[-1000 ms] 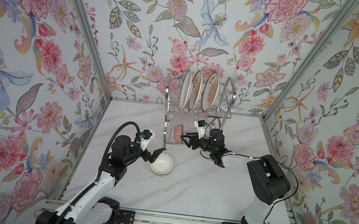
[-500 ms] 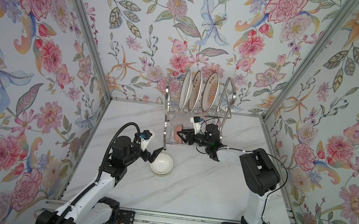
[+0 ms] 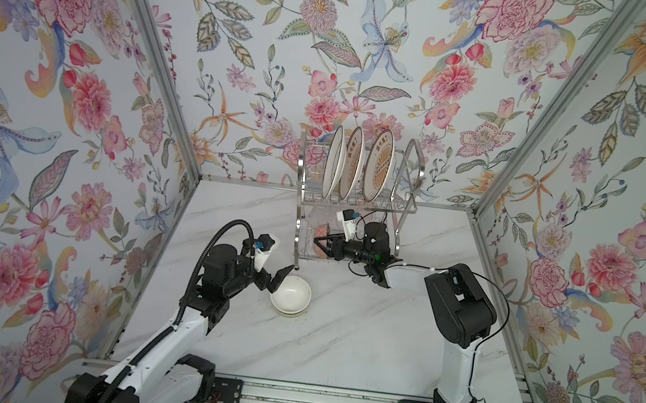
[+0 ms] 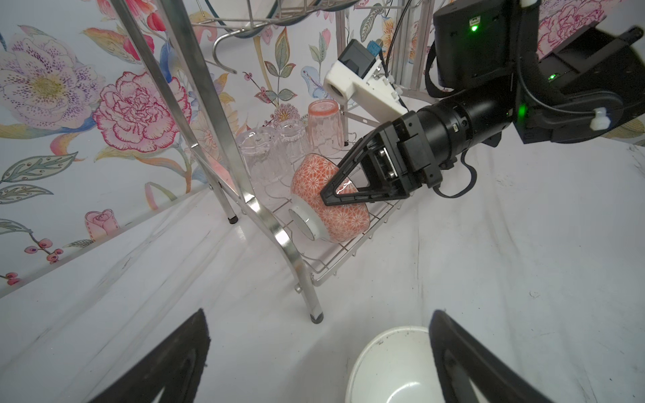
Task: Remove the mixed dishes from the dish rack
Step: 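Move the right gripper back to the pink-patterned bowl in the rack, then close the right gripper on the rim of the pink-patterned bowl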
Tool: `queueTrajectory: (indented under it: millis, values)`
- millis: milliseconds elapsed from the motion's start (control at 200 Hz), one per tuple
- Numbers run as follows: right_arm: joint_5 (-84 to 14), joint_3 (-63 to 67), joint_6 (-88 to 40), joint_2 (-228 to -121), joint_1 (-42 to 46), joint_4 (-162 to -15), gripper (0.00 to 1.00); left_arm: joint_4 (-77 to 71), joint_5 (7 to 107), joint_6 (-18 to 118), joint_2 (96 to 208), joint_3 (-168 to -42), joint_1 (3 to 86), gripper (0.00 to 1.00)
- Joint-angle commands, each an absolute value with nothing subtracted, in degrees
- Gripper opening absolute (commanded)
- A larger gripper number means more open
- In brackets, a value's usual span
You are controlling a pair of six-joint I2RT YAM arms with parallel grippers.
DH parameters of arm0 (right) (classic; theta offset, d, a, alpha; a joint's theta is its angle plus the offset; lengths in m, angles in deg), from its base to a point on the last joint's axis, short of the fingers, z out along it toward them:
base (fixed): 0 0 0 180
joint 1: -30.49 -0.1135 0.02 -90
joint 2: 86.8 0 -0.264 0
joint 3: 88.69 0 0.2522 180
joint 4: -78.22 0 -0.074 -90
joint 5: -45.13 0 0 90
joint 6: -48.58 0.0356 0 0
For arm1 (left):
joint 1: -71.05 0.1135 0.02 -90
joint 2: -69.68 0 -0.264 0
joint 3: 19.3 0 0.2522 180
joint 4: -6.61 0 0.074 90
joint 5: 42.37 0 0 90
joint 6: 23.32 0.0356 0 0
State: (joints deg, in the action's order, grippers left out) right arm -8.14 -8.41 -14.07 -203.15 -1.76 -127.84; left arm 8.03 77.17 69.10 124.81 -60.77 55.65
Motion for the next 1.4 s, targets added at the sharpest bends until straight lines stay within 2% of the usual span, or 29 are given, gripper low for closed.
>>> queueTrajectory:
  millis: [0, 555, 1391]
  values:
    - [-6.3, -6.7, -12.6, -205.1, -2.1, -127.6, 0.40, 9.0, 76.9, 69.9, 125.2, -60.9, 55.1, 0.99]
    - [-4.8, -6.7, -9.1, -206.1, -1.9, -130.2, 0.23, 9.2, 76.6, 70.0, 125.5, -61.0, 55.1, 0.99]
    - [-5.8, -6.4, 2.1, -209.3, -1.2, -145.4, 0.00, 10.7, 75.2, 71.1, 126.2, -60.7, 55.2, 0.99]
